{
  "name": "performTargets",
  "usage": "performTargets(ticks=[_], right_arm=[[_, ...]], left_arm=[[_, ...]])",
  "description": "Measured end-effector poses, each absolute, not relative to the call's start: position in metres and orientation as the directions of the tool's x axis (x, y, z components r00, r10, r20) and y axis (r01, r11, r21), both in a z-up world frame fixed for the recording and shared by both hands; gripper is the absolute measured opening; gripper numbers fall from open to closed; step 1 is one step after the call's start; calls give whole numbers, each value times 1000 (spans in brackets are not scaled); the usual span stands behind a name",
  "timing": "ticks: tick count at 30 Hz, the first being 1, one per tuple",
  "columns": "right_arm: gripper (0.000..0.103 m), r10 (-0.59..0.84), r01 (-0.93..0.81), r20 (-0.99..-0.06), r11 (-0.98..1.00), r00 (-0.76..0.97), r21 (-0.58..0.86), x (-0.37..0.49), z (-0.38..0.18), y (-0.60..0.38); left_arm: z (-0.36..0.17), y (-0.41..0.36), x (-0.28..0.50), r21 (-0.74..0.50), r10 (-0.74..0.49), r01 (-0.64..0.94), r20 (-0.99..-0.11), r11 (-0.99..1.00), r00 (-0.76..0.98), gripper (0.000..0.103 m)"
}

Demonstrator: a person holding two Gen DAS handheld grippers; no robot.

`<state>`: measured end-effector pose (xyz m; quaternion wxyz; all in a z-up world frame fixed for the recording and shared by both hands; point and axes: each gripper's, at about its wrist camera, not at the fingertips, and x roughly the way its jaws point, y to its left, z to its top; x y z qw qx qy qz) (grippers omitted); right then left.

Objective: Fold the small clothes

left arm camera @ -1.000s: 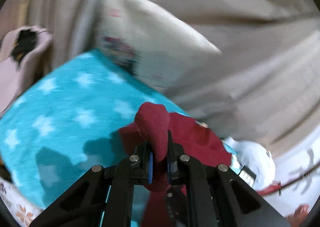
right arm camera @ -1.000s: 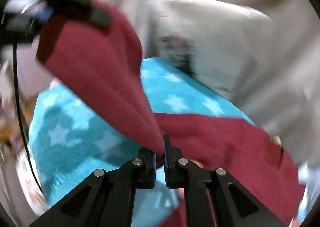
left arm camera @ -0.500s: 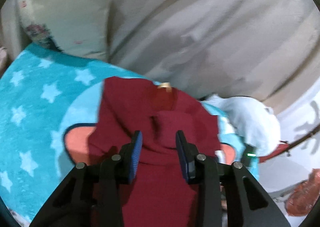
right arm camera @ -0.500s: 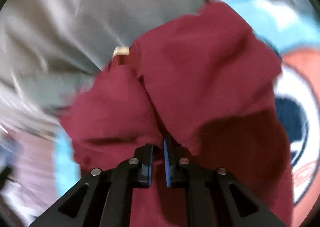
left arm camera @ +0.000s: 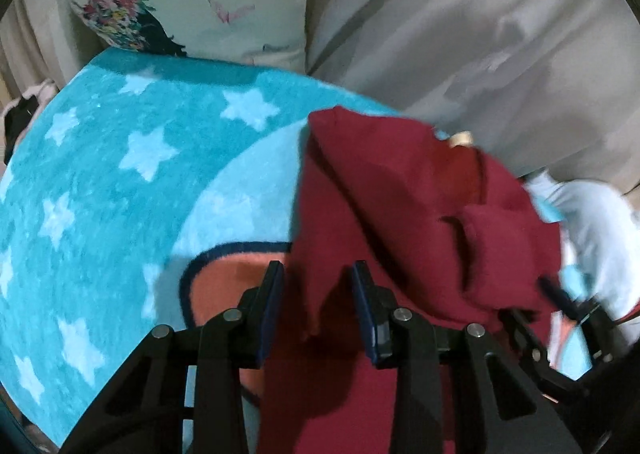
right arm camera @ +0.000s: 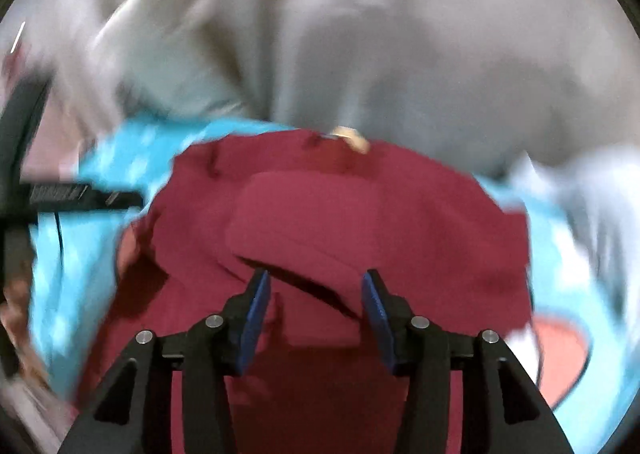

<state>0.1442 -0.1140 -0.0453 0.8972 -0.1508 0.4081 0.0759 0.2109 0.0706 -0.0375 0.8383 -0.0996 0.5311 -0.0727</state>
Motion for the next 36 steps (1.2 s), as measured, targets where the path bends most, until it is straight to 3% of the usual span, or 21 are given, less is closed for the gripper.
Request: performTargets(ticks=[2,3,4,5,9,13,15,18,20,26,29,33,36], right_arm=[[52,-106,-279,-720,875,686,-395,156,-62,-92],[45,-118,-278,-716,868,689,-411,159,-65,-92],[16,-121,-270,-720,874,683,-403,164,-66,-95],[5,-101,-238,-738,910,667,-340,171,-60,-109],[6,9,29,-745,999,667,38,183,-34,-193],[6,20,355,-765,878,643,321,164,-54,-293],[9,14,418,-796,845,605,333,157,-70,-313],[23,21,447,-791,816,612,367,137,-72,-330],[42,-8,465,-800,818,599,340,127,-66,-333],[43,-83,435,-747,853,660,289,104,-26,-322],[43,20,335,-729,879,684,339,114,-22,-309],[43,184,195,-737,897,651,396,147,-34,-289],[43,181,215,-776,901,605,377,174,-53,-290]], left_arm=[[-48,70,216,-227,-211,12,-886,974,412,33],[-52,69,217,-220,-205,10,-889,975,409,33],[-54,68,218,-214,-201,13,-890,977,410,33],[-55,67,217,-209,-197,17,-889,978,413,33],[-58,65,216,-191,-187,32,-888,981,420,33],[-62,63,218,-232,-229,43,-889,972,396,39],[-61,62,218,-227,-227,46,-893,973,389,39],[-55,69,216,-257,-252,40,-892,966,374,38],[-43,77,209,-293,-283,31,-883,955,375,38],[-16,68,223,-329,-330,79,-844,941,422,38],[-19,36,245,-268,-313,163,-858,949,407,38],[-37,20,275,-108,-158,141,-894,984,419,38],[-50,34,293,-16,-30,34,-899,999,437,38]])
